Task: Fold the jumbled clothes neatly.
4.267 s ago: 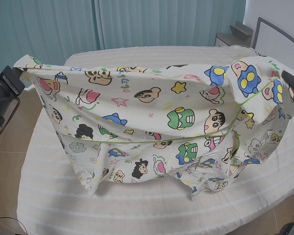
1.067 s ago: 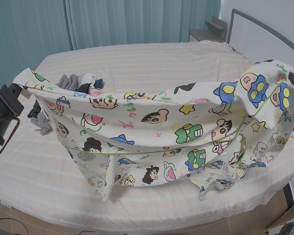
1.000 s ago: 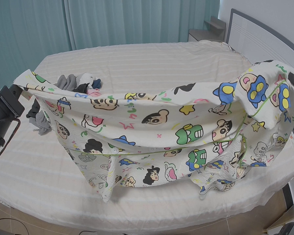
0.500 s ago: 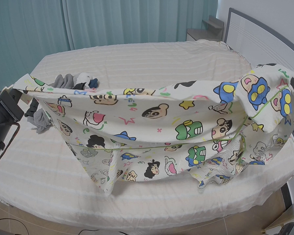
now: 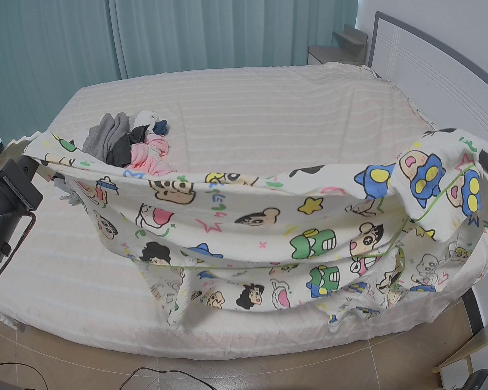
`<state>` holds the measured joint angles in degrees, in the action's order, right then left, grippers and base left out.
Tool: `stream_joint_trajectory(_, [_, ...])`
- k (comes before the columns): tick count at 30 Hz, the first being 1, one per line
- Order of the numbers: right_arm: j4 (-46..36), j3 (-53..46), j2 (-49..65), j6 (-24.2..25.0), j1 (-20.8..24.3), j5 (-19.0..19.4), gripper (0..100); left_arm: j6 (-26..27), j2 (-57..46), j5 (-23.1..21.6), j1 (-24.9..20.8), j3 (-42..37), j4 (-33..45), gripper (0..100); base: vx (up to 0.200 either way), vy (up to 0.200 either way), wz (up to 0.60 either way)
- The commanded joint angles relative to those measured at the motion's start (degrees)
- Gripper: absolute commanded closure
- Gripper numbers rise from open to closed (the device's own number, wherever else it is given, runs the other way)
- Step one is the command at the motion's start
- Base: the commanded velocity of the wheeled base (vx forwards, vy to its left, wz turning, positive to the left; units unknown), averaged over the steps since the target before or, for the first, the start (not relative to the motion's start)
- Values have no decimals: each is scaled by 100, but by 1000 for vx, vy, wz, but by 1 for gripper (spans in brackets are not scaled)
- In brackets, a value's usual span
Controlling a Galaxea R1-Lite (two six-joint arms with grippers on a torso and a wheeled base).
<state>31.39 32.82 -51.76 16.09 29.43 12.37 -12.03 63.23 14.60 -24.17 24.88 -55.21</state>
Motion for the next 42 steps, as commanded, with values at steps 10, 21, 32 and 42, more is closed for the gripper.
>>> stream_joint_trajectory(10, [43, -364, -572, 509, -684, 310, 100, -36, 594, 7, 9, -511, 89, 100, 0, 0, 0])
stream_joint_trajectory(21, [87, -575, -1504, 518, -1132, 494, 100, -265, 1974, -10, 132, -370, 19, 100, 0, 0, 0])
stream_joint_trajectory(32, [1299, -460, -2848, 518, -1923, 503, 100, -449, 3178, 16, 132, 773, 19, 100, 91, 0, 0])
stream_joint_trajectory(42, [2099, -109, -4140, 518, -2266, 494, 100, -449, 4065, 130, 132, 1660, 10, 100, 200, 0, 0])
